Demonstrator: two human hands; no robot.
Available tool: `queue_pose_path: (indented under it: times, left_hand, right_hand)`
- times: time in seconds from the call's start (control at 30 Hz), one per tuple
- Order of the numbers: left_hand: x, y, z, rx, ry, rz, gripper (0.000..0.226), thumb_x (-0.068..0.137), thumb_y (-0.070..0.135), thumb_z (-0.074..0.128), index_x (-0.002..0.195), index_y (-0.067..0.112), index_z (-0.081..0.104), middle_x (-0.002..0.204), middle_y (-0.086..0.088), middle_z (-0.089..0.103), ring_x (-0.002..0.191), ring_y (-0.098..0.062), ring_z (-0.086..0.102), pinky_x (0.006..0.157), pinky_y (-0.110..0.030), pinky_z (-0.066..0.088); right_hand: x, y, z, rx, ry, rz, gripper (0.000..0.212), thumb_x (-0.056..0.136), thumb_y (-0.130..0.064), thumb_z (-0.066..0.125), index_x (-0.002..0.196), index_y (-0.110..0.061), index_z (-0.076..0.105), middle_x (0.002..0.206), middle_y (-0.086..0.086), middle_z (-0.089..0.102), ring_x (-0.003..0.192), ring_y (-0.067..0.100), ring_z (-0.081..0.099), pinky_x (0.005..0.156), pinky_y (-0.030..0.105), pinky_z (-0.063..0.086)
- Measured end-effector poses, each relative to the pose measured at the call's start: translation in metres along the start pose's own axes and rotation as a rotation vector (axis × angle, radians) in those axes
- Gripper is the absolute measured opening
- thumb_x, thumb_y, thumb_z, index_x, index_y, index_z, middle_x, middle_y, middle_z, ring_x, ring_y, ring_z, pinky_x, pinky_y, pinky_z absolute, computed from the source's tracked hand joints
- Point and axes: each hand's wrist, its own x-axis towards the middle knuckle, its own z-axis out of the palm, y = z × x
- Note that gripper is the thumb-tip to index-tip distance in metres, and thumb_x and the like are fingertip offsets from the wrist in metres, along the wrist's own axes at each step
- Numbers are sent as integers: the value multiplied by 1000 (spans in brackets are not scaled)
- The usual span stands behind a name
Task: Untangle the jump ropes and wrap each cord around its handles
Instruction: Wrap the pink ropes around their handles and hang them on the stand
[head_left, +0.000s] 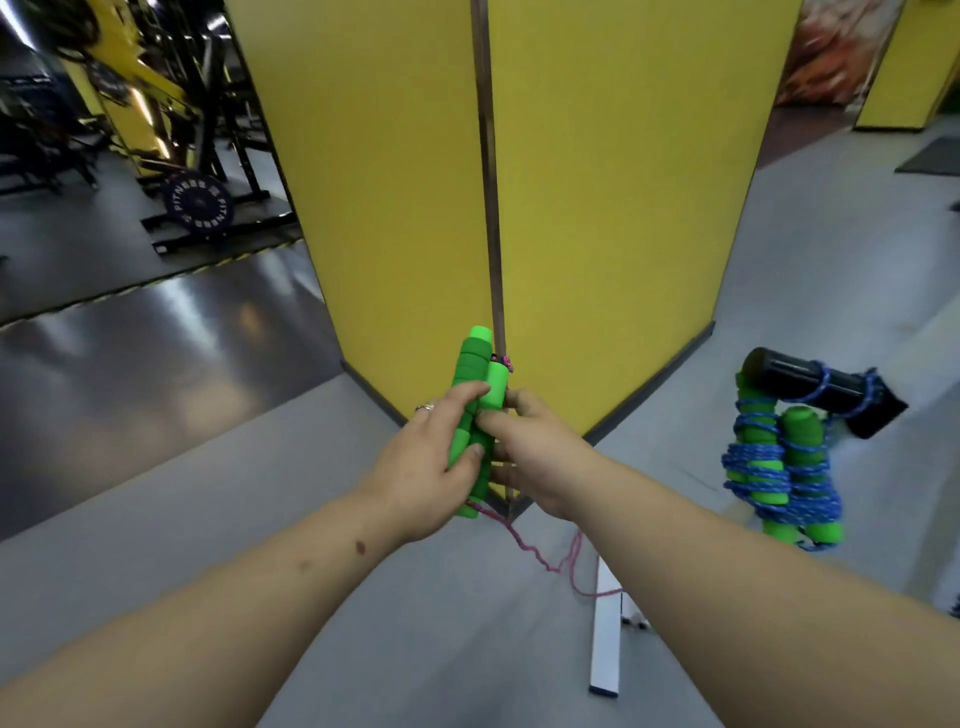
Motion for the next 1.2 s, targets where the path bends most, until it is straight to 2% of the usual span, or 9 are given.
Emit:
queue_pose_path:
  times: [0.13, 0.27, 0.4, 0.6, 0.8, 0.9, 0.97, 1.07, 1.2]
  left_hand:
    - [-7, 33, -28, 33, 37, 28, 64, 98, 22, 56, 152, 44, 29, 124, 5, 45, 119, -20, 50, 89, -24, 35]
    - [-15, 60, -55, 53, 78, 65, 65, 97, 25, 54, 152, 46, 26, 134, 0, 48, 119, -20, 52, 89, -26, 38]
    - [-22, 85, -80, 67, 114, 104, 66, 98, 22, 52, 153, 47, 26, 142, 0, 45, 125, -19, 49, 91, -24, 35]
    - [-32, 114, -119, 142, 161, 148, 73, 99, 14, 53, 150, 58, 25, 137, 4, 42, 106, -21, 55, 92, -39, 50]
    - [-44, 133, -154, 228, 206, 172, 83, 95, 7, 55, 149, 61, 21, 145, 3, 37, 111, -26, 57, 92, -43, 53]
    - [-49, 140, -166, 257, 212, 188, 86, 96, 9, 57, 149, 63, 18, 146, 7, 34, 109, -25, 58, 88, -45, 55]
    - [-51, 144, -171, 243, 226, 206, 88, 96, 10, 60, 149, 64, 15, 147, 6, 34, 111, -25, 57, 91, -44, 54]
    - [-51, 150, -177, 195, 261, 227, 89, 96, 13, 65, 151, 63, 14, 147, 5, 37, 120, -21, 53, 98, -40, 48]
    - [-57, 159, -177, 146, 237, 298, 89, 94, 16, 70, 151, 60, 18, 140, 12, 40, 121, -13, 49, 97, -32, 43]
  right_hand:
    - [-30, -32, 11, -77, 21, -63, 35, 98, -14, 57, 131, -16, 46, 119, 17, 69, 94, 25, 72, 61, 31, 58]
    - [-59, -62, 21, -124, 10, -106, 36, 97, -17, 58, 130, -19, 45, 113, 13, 72, 85, 21, 73, 58, 30, 57]
    - [-77, -84, 30, -262, 41, -112, 33, 97, -24, 56, 128, -25, 45, 110, 15, 69, 89, 30, 71, 73, 50, 62]
    - [-113, -129, 34, -551, 145, -146, 31, 102, -40, 52, 127, -22, 48, 99, 14, 62, 67, 27, 60, 46, 27, 51]
    - [-140, -177, 32, -402, 227, -145, 24, 86, -11, 59, 109, -3, 54, 87, 15, 53, 69, 27, 51, 68, 41, 46]
    - [-152, -190, 33, -602, 231, -186, 40, 82, -8, 65, 120, -6, 52, 101, 21, 63, 75, 31, 59, 72, 45, 57]
    - [-161, -201, 38, -699, 221, -211, 36, 84, -5, 69, 118, -9, 59, 107, 21, 64, 78, 29, 63, 76, 42, 62]
    - [-175, -221, 47, -726, 144, -193, 30, 81, 0, 70, 110, -9, 71, 110, 16, 64, 92, 28, 66, 80, 39, 63]
    - [-190, -250, 55, -691, -7, -177, 34, 81, 3, 72, 113, -8, 69, 112, 19, 69, 99, 30, 72, 84, 38, 62]
